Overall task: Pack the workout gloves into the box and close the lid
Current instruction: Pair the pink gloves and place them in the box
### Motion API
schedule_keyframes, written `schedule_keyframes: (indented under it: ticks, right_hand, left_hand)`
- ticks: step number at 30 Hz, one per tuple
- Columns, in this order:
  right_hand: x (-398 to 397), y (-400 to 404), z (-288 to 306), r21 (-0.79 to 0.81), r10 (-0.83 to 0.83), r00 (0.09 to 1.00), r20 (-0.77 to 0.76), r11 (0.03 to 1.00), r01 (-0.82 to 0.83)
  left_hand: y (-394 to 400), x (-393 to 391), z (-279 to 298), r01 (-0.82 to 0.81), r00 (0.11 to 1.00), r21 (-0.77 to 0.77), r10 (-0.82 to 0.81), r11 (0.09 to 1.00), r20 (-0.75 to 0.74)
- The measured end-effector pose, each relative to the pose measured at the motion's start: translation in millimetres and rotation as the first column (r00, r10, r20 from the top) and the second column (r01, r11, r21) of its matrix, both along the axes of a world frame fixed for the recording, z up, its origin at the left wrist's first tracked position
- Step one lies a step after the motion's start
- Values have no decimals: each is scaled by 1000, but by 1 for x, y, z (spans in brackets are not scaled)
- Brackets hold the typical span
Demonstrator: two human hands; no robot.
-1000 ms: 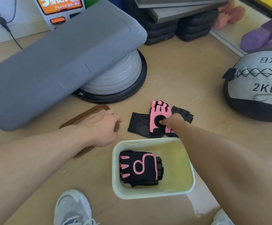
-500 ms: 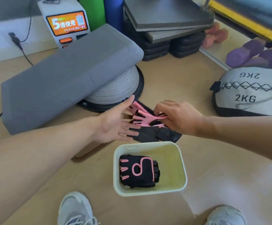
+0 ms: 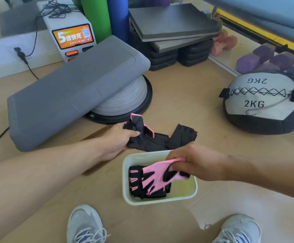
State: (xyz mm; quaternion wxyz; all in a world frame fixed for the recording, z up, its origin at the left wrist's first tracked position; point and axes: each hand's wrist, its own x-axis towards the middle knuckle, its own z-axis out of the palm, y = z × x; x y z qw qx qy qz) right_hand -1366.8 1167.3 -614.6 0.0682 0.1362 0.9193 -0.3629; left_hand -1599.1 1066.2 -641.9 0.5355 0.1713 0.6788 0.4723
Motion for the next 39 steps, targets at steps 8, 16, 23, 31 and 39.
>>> schedule_keyframes:
  ticks: [8,16,23,31,39]
  right_hand:
    - [-24,11,12,-391,-386,923,-8,850,352]
    - [-25,13,-8,-464,-488,868,93,750,472]
    - [-23,10,-15,-472,-476,877,69,759,449]
    - [-23,8,-13,-292,-480,877,-23,842,454]
    - [-20,16,-11,-326,-322,928,187,871,368]
  left_hand:
    - [-4,7,17,213,957,40,-216,976,193]
    - [-3,18,25,249,897,46,-248,968,366]
    - [-8,23,22,321,891,41,-317,946,324]
    - [-6,26,23,282,893,18,-269,959,361]
    - [-7,22,24,309,902,-42,-279,950,330]
